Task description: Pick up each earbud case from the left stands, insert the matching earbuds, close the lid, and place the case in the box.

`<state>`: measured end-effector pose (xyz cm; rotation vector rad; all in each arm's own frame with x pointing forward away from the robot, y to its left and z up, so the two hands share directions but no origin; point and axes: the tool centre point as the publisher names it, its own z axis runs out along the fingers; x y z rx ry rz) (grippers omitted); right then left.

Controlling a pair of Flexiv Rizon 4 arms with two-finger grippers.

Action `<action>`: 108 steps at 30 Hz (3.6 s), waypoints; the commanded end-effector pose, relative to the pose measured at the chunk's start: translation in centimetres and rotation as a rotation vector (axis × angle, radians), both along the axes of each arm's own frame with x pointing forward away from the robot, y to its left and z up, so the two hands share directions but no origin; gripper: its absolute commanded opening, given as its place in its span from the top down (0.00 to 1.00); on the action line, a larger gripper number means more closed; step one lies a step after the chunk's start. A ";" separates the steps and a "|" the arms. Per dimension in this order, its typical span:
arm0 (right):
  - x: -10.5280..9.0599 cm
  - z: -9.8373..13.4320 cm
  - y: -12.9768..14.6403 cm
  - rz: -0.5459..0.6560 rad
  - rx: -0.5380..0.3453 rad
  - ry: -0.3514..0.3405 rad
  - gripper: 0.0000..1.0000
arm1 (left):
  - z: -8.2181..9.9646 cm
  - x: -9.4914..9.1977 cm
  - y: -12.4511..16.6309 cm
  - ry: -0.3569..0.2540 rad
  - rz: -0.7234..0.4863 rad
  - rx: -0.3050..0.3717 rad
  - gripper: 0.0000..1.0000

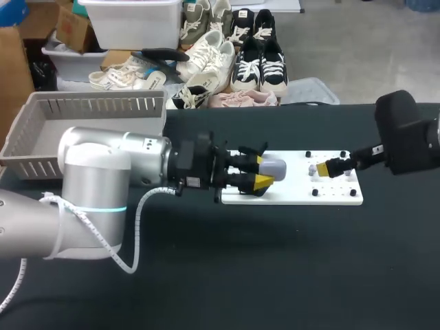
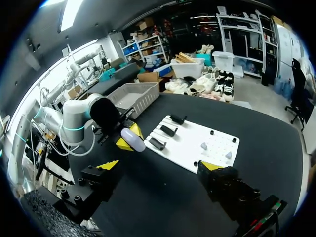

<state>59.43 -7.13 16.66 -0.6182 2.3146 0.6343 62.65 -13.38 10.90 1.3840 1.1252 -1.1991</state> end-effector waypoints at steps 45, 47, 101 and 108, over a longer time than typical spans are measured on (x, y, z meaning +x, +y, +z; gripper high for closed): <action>0.2 -3.0 5.0 0.059 -0.068 0.116 0.00 | -0.7 0.0 -0.8 -0.016 0.031 0.001 1.00; 0.5 -3.2 5.2 0.061 -0.071 0.120 0.00 | -0.7 0.0 -0.8 -0.016 0.031 0.001 1.00; 3.2 -4.5 5.3 0.035 -0.106 0.161 0.00 | -0.7 0.0 -0.8 -0.016 0.031 0.001 1.00; 3.8 -3.6 5.1 0.020 -0.105 0.136 0.00 | -0.7 0.0 -0.8 -0.016 0.031 0.001 1.00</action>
